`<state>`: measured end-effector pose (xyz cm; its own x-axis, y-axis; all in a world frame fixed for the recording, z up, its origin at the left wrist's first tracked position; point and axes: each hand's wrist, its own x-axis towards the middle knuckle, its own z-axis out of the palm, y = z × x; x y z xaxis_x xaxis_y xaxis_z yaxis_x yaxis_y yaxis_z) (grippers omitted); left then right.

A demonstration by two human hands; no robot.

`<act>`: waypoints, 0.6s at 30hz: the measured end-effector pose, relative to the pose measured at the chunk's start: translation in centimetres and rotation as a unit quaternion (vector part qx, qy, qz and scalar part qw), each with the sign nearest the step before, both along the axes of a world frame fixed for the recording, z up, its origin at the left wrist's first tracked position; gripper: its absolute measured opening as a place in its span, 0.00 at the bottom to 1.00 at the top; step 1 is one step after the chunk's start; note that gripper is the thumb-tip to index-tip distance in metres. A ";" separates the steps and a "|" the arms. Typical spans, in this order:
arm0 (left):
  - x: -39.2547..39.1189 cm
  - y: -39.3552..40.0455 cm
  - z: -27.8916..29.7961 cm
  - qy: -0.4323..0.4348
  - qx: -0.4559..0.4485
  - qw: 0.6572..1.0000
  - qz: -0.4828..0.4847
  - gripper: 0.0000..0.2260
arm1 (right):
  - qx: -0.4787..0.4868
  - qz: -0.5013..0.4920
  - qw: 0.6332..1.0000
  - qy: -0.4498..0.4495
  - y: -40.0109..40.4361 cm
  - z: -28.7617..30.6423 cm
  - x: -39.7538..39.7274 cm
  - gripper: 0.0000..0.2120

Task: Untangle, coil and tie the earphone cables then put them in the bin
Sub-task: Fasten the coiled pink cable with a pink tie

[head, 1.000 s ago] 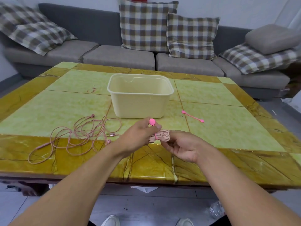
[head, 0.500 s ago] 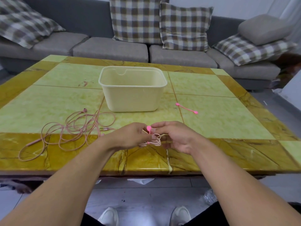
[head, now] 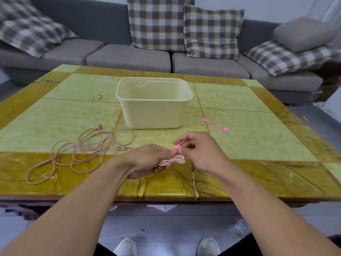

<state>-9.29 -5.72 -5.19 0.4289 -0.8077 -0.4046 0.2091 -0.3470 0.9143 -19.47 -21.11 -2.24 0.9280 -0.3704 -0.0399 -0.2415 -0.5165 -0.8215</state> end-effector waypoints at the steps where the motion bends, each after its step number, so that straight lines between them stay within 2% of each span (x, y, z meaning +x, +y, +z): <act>1: -0.3 -0.3 0.0 0.010 -0.010 1.000 0.019 0.18 | -0.015 -0.006 1.000 -0.009 -0.1 0.1 0.0 0.06; 5: -1.0 -1.4 0.2 0.080 -0.002 0.991 0.110 0.13 | -0.056 -0.005 0.998 -0.038 -0.1 0.6 -0.2 0.13; 9: -1.1 -1.2 0.4 0.165 0.012 0.980 0.112 0.13 | -0.105 0.038 0.991 -0.075 0.1 0.8 -0.4 0.19; 14: -1.6 -1.0 0.9 0.199 0.000 0.976 0.093 0.15 | -0.161 0.111 0.975 -0.107 0.1 1.0 -0.8 0.17; 18: -1.4 -1.1 1.3 0.251 -0.056 0.957 0.131 0.11 | -0.172 0.129 0.971 -0.107 0.0 1.4 -0.8 0.13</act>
